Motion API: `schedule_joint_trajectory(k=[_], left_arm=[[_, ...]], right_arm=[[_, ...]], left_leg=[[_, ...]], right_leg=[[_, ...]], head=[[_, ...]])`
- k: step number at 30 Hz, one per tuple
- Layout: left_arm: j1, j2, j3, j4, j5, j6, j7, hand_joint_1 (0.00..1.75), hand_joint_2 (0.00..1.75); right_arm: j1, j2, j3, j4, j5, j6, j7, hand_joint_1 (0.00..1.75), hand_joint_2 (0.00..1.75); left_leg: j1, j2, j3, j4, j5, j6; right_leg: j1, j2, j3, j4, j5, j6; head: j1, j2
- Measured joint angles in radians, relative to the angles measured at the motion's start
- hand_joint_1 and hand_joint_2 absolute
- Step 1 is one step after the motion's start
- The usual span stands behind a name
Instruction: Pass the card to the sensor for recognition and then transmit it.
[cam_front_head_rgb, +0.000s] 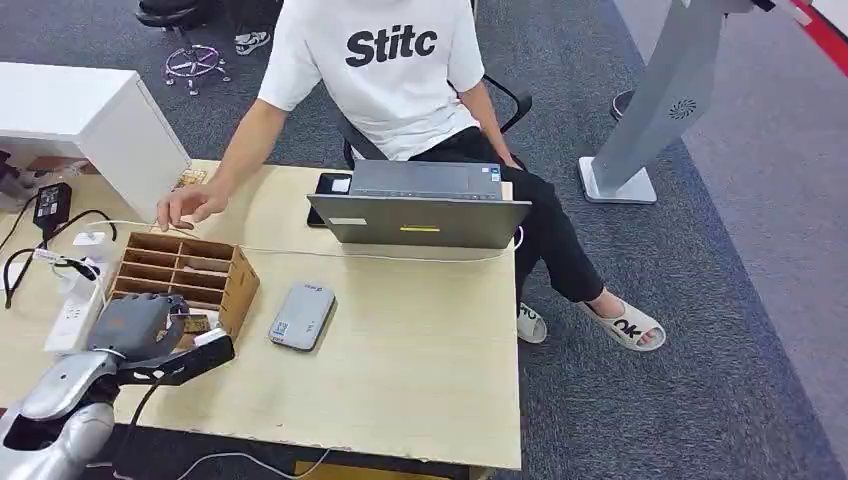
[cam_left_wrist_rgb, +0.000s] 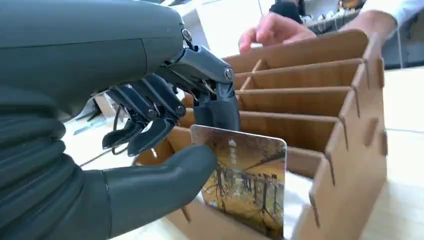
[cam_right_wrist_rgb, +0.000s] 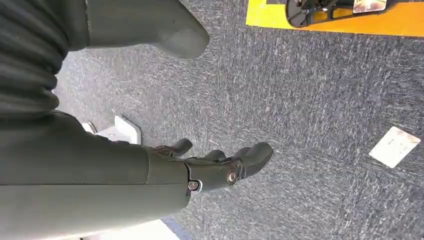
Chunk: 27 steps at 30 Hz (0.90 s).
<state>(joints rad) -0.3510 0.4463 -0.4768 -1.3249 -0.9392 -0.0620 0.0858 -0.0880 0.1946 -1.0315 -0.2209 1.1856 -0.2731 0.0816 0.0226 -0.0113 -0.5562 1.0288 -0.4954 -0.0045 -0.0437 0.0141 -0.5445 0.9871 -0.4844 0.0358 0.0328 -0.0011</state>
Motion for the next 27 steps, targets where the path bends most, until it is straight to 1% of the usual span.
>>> schedule_joint_trajectory(k=[1, 5, 9, 13, 16, 19, 23, 25, 27], left_arm=[[0.0, -0.008, 0.008, -0.002, -0.011, 0.033, 0.0, 1.75, 1.75], [0.0, -0.052, 0.048, -0.055, -0.051, 0.115, 0.004, 1.75, 1.75], [0.0, -0.101, 0.1, -0.15, -0.061, 0.166, -0.004, 1.75, 1.75], [0.0, -0.132, 0.153, -0.231, -0.045, 0.18, -0.02, 1.75, 1.75], [-0.002, -0.147, 0.19, -0.261, -0.041, 0.182, -0.021, 1.75, 1.75], [-0.008, -0.161, 0.225, -0.268, -0.047, 0.199, -0.027, 1.75, 1.75], [-0.016, -0.171, 0.249, -0.269, -0.05, 0.205, -0.033, 1.75, 1.75], [-0.027, -0.177, 0.258, -0.267, -0.057, 0.205, -0.029, 1.75, 1.75], [-0.058, -0.182, 0.273, -0.248, -0.098, 0.212, -0.007, 1.75, 1.75]], right_arm=[[0.0, 0.0, 0.0, 0.0, -0.001, -0.003, 0.003, 0.0, 1.75], [0.0, 0.002, 0.0, 0.0, -0.002, -0.013, 0.008, 0.0, 1.75], [0.0, 0.004, 0.0, 0.0, 0.001, -0.02, 0.013, 0.0, 1.75], [0.0, 0.006, 0.0, 0.0, 0.005, -0.025, 0.018, 0.0, 1.75], [0.0, 0.006, 0.0, 0.0, 0.011, -0.026, 0.018, 0.0, 1.75], [0.0, 0.006, 0.0, 0.0, 0.019, -0.026, 0.019, 0.0, 1.75], [0.0, 0.006, 0.0, 0.0, 0.022, -0.026, 0.019, 0.0, 1.75], [0.0, 0.006, 0.0, 0.0, 0.031, -0.023, 0.02, 0.0, 1.75], [0.0, 0.006, 0.0, 0.0, 0.044, -0.019, 0.021, 0.0, 1.75]], left_leg=[[0.0, 0.0, 0.0, 0.0, 0.0, 0.0], [0.0, 0.0, 0.0, 0.0, 0.0, 0.0], [0.0, 0.0, 0.0, 0.0, 0.0, 0.0], [0.0, 0.0, 0.0, 0.0, 0.0, 0.0], [0.0, 0.0, 0.0, 0.0, 0.0, 0.0], [0.0, 0.0, 0.0, 0.0, 0.001, 0.0], [0.0, 0.0, 0.0, 0.0, 0.001, 0.0], [0.0, 0.0, 0.0, 0.0, 0.001, 0.0], [0.0, -0.001, 0.0, 0.0, 0.001, 0.0]], right_leg=[[0.0, 0.0, 0.0, 0.0, 0.0, 0.0], [0.0, 0.0, 0.0, 0.0, 0.0, 0.0], [0.0, 0.0, 0.0, 0.0, 0.0, 0.0], [0.0, 0.0, 0.0, 0.0, 0.0, 0.0], [0.0, 0.0, 0.0, 0.0, 0.0, 0.0], [0.0, 0.0, 0.0, 0.0, 0.0, 0.0], [0.0, 0.0, 0.0, 0.0, 0.0, 0.0], [0.0, 0.0, 0.0, 0.0, 0.0, 0.0], [0.0, -0.001, 0.0, 0.0, 0.0, 0.0]], head=[[0.001, 0.0], [0.001, 0.0], [0.001, 0.0], [0.0, 0.0], [0.0, 0.0], [0.001, 0.0], [0.0, 0.0], [0.0, 0.0], [0.001, 0.0]])
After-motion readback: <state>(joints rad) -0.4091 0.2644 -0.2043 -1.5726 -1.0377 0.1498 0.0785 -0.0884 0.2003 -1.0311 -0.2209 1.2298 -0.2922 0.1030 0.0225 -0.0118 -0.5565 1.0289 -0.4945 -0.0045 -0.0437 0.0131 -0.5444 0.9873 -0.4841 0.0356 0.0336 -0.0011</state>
